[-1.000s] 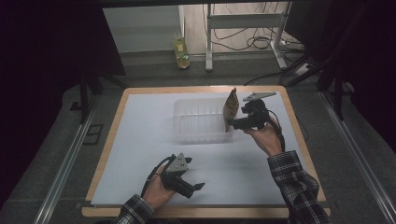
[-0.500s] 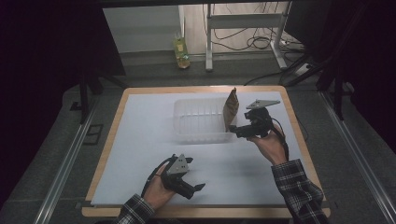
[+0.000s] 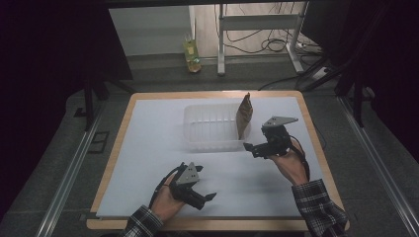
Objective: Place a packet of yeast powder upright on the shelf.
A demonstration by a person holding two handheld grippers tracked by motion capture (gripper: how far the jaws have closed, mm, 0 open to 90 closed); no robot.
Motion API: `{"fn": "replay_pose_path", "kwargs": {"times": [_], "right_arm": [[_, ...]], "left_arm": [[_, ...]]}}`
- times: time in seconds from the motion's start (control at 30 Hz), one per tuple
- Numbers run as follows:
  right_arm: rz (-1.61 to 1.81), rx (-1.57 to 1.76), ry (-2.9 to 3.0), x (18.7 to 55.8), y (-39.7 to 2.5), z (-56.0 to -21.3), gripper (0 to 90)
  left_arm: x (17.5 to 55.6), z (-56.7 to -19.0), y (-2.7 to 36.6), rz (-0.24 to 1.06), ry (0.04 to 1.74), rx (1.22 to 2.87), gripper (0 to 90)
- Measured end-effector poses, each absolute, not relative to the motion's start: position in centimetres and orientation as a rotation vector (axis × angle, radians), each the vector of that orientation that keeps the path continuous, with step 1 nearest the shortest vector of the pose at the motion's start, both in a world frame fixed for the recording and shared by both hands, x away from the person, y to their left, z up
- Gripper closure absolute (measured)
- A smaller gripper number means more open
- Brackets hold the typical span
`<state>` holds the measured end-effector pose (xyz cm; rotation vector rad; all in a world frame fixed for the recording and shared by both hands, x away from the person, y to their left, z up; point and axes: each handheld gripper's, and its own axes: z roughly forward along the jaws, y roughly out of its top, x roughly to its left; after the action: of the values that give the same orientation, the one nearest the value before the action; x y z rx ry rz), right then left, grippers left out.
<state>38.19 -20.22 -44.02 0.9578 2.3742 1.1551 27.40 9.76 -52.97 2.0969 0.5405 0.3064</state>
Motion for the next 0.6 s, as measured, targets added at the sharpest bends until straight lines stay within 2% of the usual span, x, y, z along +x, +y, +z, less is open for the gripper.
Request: {"fn": "replay_pose_path", "kwargs": {"times": [0.6], "right_arm": [[1.137, 0.913, 2.388, 35.9, -20.5, -45.6, 4.1]], "left_arm": [[27.4, -53.0, 9.9, 0.321, 0.539, 2.104, 0.6]]}}
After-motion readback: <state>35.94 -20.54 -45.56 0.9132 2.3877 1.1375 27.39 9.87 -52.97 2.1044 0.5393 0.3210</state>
